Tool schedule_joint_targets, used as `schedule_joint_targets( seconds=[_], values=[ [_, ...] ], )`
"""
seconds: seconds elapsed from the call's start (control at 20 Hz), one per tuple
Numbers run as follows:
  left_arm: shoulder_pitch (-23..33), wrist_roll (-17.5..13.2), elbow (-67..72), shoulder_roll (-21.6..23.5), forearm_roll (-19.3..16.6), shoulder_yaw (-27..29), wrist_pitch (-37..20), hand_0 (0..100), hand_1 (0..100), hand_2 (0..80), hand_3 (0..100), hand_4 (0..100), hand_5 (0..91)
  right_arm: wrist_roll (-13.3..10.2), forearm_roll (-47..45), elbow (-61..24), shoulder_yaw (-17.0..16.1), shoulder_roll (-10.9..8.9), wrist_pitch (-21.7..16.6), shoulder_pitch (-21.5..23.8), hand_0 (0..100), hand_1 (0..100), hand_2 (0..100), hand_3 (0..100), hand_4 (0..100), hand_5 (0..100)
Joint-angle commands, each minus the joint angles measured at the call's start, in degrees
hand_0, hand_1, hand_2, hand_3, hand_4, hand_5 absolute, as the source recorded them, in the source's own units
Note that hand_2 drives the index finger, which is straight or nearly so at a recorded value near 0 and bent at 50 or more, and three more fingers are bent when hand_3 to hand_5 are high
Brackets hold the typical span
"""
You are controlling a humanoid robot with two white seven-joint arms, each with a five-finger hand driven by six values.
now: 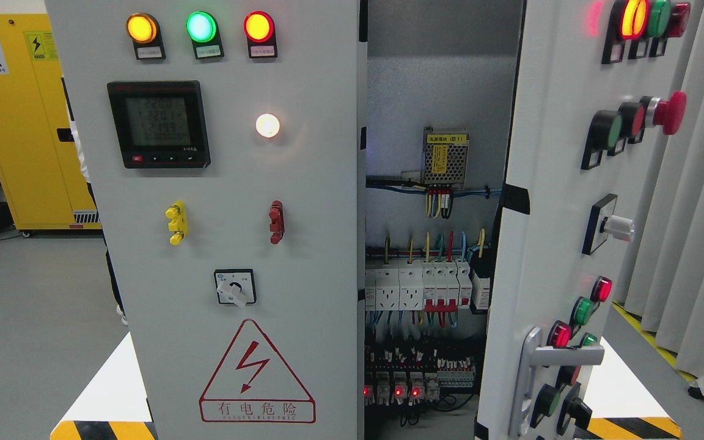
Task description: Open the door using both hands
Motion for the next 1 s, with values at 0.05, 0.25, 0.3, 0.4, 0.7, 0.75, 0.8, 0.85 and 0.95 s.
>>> schedule_joint_targets(
  seconds=[0.05,0.25,0.3,0.4,0.7,0.75,0.8,0.85,0.95],
  values=[
    [-0.1,0.0,0.1,1.3,0.0,0.0,0.0,12,56,0.0,0,0,0.0,0.0,0.3,0.0,0.0,0.26,-0.2,0.1,0,50,4,0,0,0],
    [-0.1,0.0,-0.1,1.7,0.0,0.0,0.0,12,56,0.0,0,0,0.0,0.2,0.3,-0.1,0.0,0.17,-0.2,0.2,0,50,4,0,0,0],
    [-0.1,-0.2,-0.9,2.1,0.1,0.2,-0.1,12,56,0.0,0,0,0.0,0.3,0.3,-0.1,-0.1,0.17,-0.2,0.2,0,50,4,0,0,0],
    [0.5,-0.5,-5.7,3.9,0.2,0.4,-0.4,12,56,0.0,0,0,0.0,0.4,1.6,-0.1,-1.2,-0.35,0.0,0.0,0,50,4,0,0,0],
    [8.5,-3.2,-30.2,9.9,0.3,0.4,-0.4,12,56,0.0,0,0,0.0,0.5,12.1,-0.1,-10.7,-0.44,0.0,-0.1,0,50,4,0,0,0],
    [8.6,-5.2,-31.8,10.2,0.3,0.5,-0.4,12,56,0.0,0,0,0.0,0.4,12.1,0.0,-10.6,-0.44,-0.1,-0.1,0,50,4,0,0,0],
    [8.6,-7.5,-32.8,10.5,0.3,0.5,-0.4,12,56,0.0,0,0,0.0,0.5,12.0,0.0,-10.5,-0.44,-0.1,0.0,0,50,4,0,0,0],
    [8.6,-10.8,-33.7,10.9,0.3,0.6,-0.4,12,56,0.0,0,0,0.0,0.4,12.0,0.0,-10.5,-0.36,-0.1,0.0,0,50,4,0,0,0],
    [8.6,-18.1,-36.6,11.6,0.3,2.0,-0.4,12,56,0.0,0,0,0.0,0.4,12.0,0.0,-10.5,-0.35,-0.2,0.0,0,50,4,0,0,0]
  ],
)
